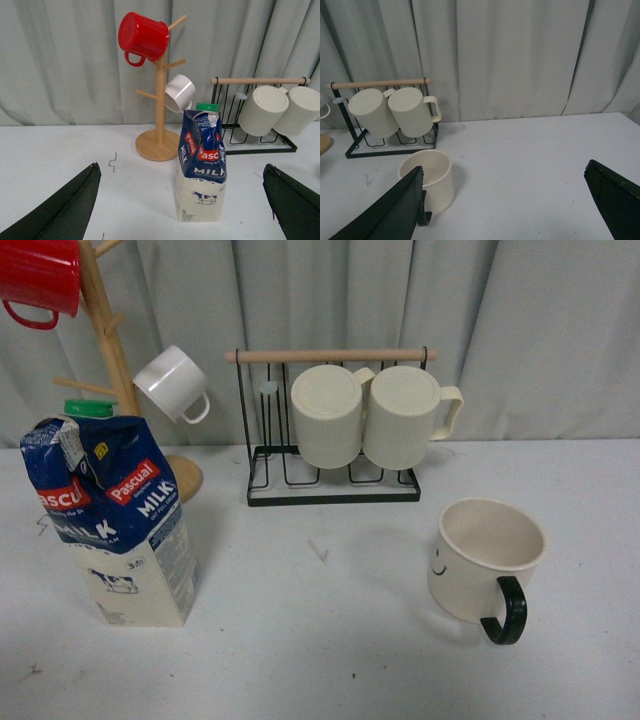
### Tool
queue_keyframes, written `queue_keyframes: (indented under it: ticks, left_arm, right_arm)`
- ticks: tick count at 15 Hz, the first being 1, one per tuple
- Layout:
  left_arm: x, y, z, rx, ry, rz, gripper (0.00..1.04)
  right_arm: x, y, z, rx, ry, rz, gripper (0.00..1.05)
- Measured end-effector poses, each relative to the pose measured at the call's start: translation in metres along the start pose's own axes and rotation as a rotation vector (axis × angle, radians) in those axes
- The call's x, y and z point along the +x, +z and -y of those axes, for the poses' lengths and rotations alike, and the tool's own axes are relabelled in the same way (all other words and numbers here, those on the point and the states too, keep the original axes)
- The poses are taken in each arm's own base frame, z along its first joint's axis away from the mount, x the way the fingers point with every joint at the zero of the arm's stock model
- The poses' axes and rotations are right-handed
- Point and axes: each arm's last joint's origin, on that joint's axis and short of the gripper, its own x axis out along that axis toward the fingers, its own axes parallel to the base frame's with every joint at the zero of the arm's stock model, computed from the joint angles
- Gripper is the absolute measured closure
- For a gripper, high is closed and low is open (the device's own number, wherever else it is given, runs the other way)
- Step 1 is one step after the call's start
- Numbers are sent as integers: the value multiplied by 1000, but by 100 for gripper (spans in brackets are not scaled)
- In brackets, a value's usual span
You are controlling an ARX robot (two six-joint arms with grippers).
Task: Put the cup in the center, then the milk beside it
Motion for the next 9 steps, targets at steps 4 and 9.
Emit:
queue_keyframes:
  ticks: [4,9]
  left_arm:
    - [0,0,0,0,0,0,7]
    - [0,0,0,0,0,0,7]
  right_arm:
    - [0,0,0,0,0,0,6]
    - [0,0,0,0,0,0,6]
